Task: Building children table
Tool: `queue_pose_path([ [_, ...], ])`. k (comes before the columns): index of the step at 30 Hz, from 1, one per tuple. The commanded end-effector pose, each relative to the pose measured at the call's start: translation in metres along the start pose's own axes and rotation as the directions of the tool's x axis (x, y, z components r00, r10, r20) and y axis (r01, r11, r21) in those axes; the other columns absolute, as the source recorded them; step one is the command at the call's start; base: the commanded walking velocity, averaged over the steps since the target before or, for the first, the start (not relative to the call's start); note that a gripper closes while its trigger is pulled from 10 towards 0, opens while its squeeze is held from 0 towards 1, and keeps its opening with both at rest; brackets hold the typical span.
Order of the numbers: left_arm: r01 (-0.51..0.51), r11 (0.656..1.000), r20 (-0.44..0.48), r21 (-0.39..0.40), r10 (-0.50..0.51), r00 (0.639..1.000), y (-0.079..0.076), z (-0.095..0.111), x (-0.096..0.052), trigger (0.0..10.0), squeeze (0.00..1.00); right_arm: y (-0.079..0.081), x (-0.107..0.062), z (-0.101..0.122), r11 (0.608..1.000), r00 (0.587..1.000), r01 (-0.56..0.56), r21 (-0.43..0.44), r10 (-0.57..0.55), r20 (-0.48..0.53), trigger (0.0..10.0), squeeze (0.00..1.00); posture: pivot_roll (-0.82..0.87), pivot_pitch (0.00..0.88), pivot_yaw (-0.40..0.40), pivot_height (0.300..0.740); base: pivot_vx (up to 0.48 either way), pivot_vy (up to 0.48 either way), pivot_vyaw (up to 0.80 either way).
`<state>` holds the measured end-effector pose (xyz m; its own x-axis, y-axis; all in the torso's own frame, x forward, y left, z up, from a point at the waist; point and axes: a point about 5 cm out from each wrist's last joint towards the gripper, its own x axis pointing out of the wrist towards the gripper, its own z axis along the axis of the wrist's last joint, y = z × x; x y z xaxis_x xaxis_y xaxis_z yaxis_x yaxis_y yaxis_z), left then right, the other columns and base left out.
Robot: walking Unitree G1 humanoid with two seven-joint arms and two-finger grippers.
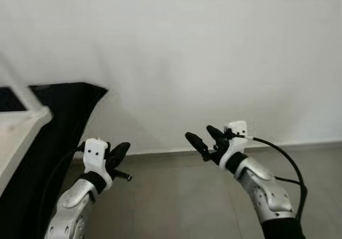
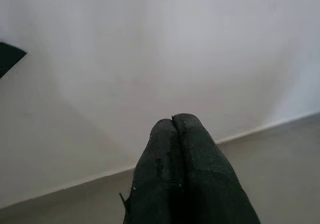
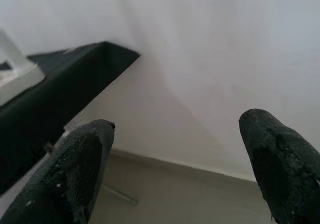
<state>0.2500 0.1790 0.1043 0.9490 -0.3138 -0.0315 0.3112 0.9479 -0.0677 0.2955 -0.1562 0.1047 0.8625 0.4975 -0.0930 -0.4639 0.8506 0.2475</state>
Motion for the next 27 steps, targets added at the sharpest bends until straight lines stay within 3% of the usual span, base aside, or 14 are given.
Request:
queue_pose_path([
  [1, -0.01, 1.0, -0.014, 0.001, 0.01, 1.0, 0.0027, -0.0019, -0.0015, 10.0, 0.0, 0.0028, 0.001, -0.0014, 1.0, 1.0, -0.013, 0.008, 0.013, -0.006, 10.0, 0.0, -0.07, 0.066, -0.006, 0.74, 0.0, 0.0, 0.79],
  [27, 0.013, 1.0, -0.025, 0.011, -0.013, 1.0, 0.0017, -0.0039, -0.0016, 10.0, 0.0, 0.0065, 0.0012, -0.0031, 0.997, 0.997, -0.07, 0.027, 0.07, -0.019, 10.0, 0.0, -0.07, 0.06, -0.009, 0.74, 0.0, 0.0, 0.79],
])
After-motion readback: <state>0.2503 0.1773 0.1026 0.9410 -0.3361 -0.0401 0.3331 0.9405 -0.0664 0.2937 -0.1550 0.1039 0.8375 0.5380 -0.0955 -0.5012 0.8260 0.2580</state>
